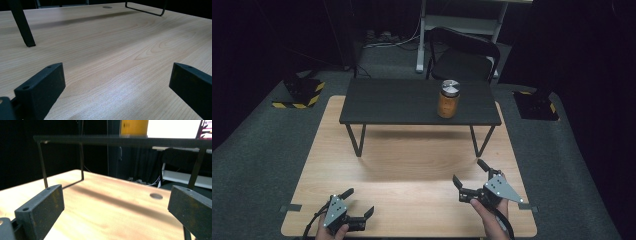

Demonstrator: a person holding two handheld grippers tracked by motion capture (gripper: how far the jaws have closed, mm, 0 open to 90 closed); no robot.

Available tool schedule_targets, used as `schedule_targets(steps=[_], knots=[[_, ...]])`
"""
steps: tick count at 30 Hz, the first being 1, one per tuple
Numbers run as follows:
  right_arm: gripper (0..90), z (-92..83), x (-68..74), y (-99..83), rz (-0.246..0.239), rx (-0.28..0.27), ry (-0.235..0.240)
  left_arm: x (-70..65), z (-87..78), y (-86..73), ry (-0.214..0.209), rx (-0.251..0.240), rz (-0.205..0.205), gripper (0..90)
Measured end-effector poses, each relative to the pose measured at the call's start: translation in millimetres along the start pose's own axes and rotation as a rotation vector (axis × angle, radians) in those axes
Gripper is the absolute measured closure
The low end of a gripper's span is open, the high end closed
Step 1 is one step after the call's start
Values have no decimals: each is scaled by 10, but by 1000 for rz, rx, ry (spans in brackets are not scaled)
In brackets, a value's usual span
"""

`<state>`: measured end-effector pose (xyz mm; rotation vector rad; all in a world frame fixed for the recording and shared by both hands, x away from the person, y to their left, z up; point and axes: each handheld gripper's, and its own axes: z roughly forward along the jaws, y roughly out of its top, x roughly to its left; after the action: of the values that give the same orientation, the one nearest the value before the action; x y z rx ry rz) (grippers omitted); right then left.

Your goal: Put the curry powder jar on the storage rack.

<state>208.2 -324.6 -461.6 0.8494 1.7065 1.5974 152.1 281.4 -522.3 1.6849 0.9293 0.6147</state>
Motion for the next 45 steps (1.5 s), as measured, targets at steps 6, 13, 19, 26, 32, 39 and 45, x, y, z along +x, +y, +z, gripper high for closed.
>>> schedule_targets(steps=[6, 13, 19, 26, 32, 39, 45], knots=[[1, -148, 4, -245, 16, 31, -15, -1, -3, 1, 0, 1, 3, 5], [1, -277, 16, -459, -6, 74, -19, -1, -4, -2, -1, 0, 3, 5], [1, -323, 12, -586, -20, 119, -21, -4, -5, -2, 0, 0, 3, 5], [1, -347, 1, -690, -25, 156, -38, -1, -8, -5, -1, -1, 2, 5], [1, -354, 6, -703, -29, 152, -35, -2, -8, -5, -1, -1, 2, 5], [1, -318, 25, -670, -65, 188, -19, -2, -4, 7, -5, 6, 10, 5], [1, -335, -4, -689, -38, 173, -17, -4, -5, 4, -4, 4, 10, 5]])
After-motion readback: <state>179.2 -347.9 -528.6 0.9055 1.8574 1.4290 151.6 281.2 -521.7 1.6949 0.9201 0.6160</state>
